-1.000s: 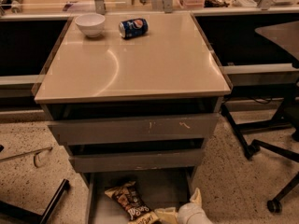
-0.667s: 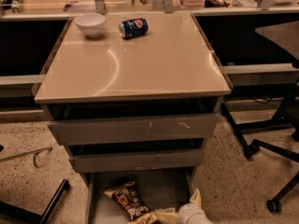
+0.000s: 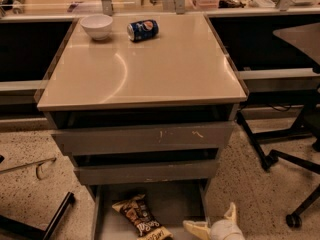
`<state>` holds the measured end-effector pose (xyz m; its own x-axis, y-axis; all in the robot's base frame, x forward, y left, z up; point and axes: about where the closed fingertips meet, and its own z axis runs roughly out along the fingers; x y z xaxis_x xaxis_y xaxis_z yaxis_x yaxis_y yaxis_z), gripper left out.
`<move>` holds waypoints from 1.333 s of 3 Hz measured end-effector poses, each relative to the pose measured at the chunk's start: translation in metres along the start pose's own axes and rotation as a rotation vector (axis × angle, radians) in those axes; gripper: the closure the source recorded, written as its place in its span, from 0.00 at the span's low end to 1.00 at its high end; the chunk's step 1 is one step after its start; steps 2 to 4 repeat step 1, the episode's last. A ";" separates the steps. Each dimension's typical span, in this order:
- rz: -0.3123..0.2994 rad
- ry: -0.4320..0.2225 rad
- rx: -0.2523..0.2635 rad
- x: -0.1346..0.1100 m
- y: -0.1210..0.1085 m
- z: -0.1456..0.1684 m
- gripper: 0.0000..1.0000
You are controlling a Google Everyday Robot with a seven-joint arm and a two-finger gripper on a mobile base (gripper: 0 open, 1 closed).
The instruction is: Place brown chip bag into bottom drawer
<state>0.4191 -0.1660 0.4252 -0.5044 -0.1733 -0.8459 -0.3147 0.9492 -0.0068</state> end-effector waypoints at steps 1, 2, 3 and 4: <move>0.033 -0.084 0.088 -0.020 -0.045 -0.044 0.00; 0.033 -0.084 0.088 -0.020 -0.045 -0.044 0.00; 0.033 -0.084 0.088 -0.020 -0.045 -0.044 0.00; 0.033 -0.084 0.088 -0.020 -0.045 -0.044 0.00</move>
Offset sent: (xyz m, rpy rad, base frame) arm 0.0000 0.0000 0.0000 0.0000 0.0000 0.0000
